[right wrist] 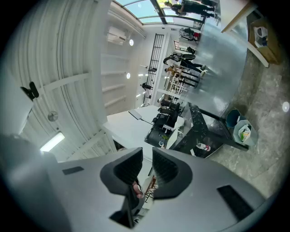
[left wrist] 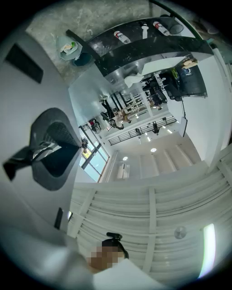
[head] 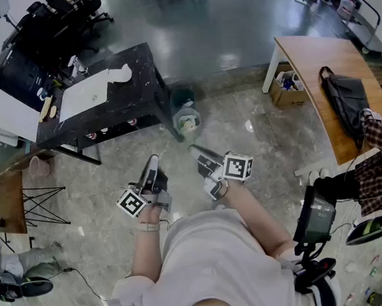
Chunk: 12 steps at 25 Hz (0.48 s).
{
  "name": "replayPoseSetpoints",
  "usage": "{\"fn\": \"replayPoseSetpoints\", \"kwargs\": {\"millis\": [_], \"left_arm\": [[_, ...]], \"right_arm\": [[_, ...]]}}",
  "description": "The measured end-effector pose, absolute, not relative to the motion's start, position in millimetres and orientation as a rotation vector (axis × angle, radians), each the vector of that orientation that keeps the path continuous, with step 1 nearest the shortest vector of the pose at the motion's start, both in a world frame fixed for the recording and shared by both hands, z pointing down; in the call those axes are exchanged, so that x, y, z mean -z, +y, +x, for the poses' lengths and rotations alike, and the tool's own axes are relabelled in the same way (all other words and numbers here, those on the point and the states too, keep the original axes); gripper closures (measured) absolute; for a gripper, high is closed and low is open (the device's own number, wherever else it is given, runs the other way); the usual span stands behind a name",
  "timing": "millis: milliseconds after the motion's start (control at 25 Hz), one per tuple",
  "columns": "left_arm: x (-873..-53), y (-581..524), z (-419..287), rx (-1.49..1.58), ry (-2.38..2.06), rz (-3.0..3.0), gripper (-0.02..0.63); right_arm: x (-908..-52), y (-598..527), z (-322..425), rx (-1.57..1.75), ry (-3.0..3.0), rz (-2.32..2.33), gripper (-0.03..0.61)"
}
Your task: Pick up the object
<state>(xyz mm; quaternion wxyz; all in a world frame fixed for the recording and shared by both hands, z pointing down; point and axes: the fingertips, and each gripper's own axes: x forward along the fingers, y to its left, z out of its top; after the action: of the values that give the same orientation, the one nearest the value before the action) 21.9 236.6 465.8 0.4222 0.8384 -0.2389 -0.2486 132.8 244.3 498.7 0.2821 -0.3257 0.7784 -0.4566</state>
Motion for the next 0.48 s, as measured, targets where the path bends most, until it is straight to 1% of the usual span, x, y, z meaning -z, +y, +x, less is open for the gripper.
{"fn": "replayPoseSetpoints", "kwargs": {"millis": [240, 480], "left_arm": [[-468.5, 232.2, 33.2, 0.589, -0.605, 2.138, 0.607], [-485.6, 232.1, 25.8, 0.593, -0.634, 2.093, 0.607]], "right_arm": [[-508.9, 235.7, 143.1, 1.231, 2.067, -0.884, 0.525], [-519.7, 233.4, 140.1, 1.248, 2.069, -0.883, 0.525]]}}
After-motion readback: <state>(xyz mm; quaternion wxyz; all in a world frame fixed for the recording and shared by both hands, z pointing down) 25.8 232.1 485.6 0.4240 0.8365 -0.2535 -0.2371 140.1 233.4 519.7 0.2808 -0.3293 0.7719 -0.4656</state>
